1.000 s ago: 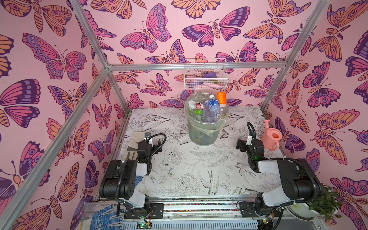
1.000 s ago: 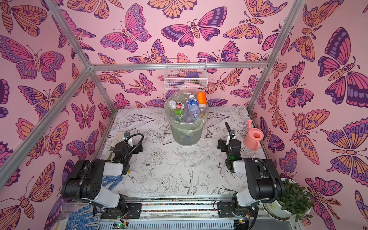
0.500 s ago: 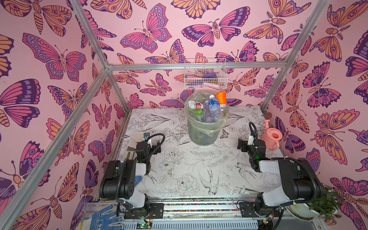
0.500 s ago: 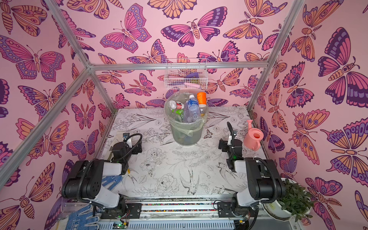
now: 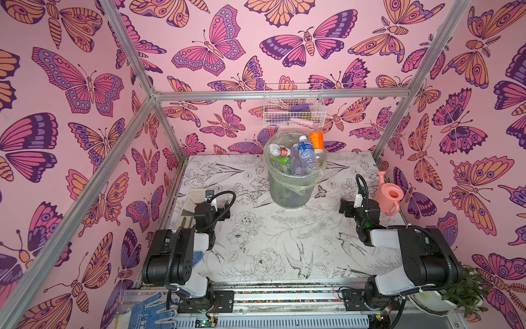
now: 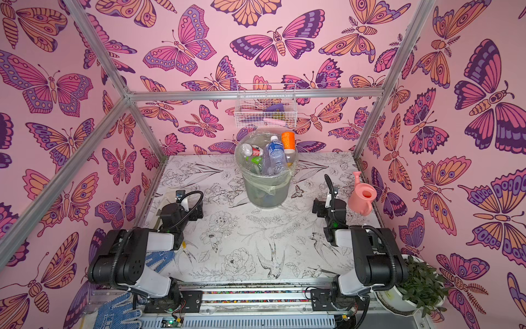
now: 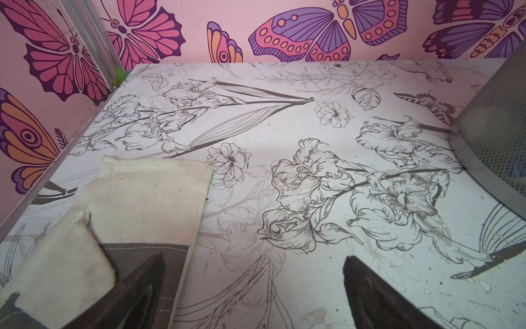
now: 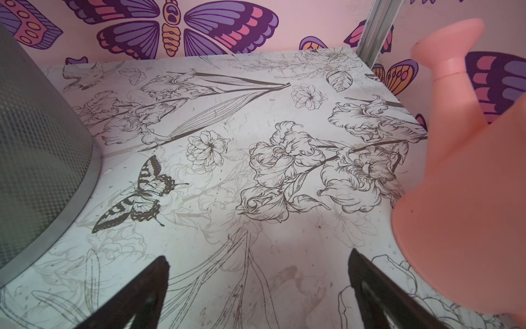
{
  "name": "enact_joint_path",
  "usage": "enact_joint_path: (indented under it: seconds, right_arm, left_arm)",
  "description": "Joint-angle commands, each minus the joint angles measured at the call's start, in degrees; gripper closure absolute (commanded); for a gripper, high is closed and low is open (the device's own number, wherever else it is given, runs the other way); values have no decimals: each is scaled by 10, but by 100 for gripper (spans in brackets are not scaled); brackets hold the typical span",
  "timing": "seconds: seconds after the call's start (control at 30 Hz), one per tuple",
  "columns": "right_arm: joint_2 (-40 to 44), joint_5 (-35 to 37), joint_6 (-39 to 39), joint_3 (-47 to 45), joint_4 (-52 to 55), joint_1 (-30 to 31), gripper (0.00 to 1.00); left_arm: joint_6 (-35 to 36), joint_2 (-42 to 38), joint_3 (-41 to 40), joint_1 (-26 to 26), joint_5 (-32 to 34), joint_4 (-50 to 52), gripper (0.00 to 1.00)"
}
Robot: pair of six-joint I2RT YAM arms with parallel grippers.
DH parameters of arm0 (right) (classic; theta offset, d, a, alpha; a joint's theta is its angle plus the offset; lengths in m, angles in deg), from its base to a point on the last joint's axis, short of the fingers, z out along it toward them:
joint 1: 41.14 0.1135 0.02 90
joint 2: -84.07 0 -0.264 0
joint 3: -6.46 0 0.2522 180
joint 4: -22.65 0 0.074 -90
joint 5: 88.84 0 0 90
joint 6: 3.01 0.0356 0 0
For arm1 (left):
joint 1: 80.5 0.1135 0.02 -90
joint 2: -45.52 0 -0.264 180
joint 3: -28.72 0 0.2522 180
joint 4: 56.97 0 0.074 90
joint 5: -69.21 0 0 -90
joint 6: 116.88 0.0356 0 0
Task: Throw the plastic bottles in the bin
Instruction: Reset both arms
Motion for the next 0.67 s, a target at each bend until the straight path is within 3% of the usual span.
enact_joint_path:
  seconds: [0.0,0.63]
  right_arm:
    - [6,-9,-2,8,1,-1,1]
    - [5,-12,-4,9,2,-2,1]
  left_arm:
    - [0,-2,3,2,-6,-4,1]
    - [-1,-2,5,3,-8,-1,1]
